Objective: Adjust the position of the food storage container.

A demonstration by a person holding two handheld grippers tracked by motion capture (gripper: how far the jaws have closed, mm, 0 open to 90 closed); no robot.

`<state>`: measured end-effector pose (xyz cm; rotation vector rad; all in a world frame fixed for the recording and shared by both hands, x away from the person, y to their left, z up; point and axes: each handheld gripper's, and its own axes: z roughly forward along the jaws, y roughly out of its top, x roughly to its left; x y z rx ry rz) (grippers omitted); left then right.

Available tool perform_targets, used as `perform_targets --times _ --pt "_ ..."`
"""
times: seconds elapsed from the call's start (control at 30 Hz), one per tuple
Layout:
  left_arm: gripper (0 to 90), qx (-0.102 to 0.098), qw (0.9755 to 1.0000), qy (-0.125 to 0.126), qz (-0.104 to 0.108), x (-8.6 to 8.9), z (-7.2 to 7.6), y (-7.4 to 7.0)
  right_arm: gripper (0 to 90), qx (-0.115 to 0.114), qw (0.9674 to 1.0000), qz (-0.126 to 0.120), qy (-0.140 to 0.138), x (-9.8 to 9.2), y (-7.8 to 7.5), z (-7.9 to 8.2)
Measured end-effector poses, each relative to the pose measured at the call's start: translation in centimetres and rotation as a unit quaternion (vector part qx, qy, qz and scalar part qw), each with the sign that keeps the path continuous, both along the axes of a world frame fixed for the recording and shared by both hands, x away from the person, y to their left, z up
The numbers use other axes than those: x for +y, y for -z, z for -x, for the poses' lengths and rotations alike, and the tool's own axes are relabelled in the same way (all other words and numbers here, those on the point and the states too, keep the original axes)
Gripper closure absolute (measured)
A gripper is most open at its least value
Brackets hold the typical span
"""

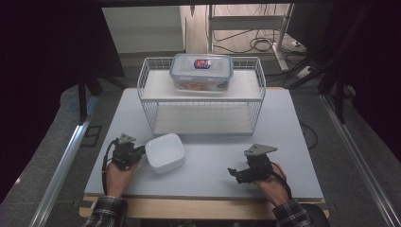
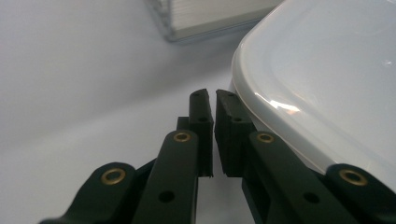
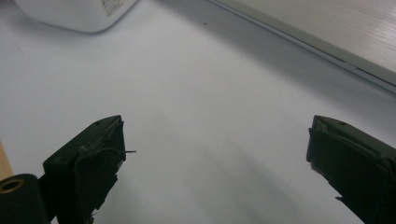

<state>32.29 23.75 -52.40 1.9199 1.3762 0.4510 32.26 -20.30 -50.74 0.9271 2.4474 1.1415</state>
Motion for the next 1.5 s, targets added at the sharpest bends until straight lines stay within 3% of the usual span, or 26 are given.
perform_targets --times 0.2,0.37,0.67,0.83,1.03,1.23,1.3,1.4,1.5 --pt "85.0 0.0 0.9997 0.026 0.003 -2.1 -0.8 0.0 4.0 0.018 0.9998 -0.001 0.002 0.4 0.3 -0.2" --pt "84.9 0.0 0.999 0.044 0.004 -3.6 -1.5 -0.1 2.3 0.024 0.9995 -0.009 0.02 0.9 0.2 -0.5" --pt "84.8 0.001 0.9965 0.083 0.001 -6.4 -2.5 -0.2 47.4 0.041 0.9989 -0.006 0.022 1.1 -0.8 -0.7" --pt "84.8 0.003 0.9944 0.106 0.0 -7.9 -2.6 -0.2 58.4 0.052 0.9985 -0.011 0.012 1.2 -1.2 -1.0" --pt "84.8 0.005 0.9914 0.131 0.0 -9.6 -2.4 -0.3 60.0 0.064 0.9978 -0.016 0.009 1.2 -1.0 -1.7" --pt "84.6 0.007 0.9881 0.153 -0.01 -10.9 -2.5 -0.2 62.5 0.058 0.998 -0.018 0.014 1.4 -1.3 -2.4" --pt "83.4 0.008 0.9876 0.156 -0.018 -10.9 -2.4 -0.2 62.4 0.054 0.9983 -0.015 0.016 1.4 -1.3 -2.5" --pt "78.8 0.002 0.9893 0.145 -0.019 -10.2 -2.1 -0.6 58.6 0.053 0.9984 -0.009 0.017 1.2 -1.1 -2.4" --pt "67.1 -0.007 0.9898 0.142 -0.004 -9.0 -1.5 -1.1 50.5 0.05 0.9985 -0.014 0.017 0.8 -0.9 -2.2"
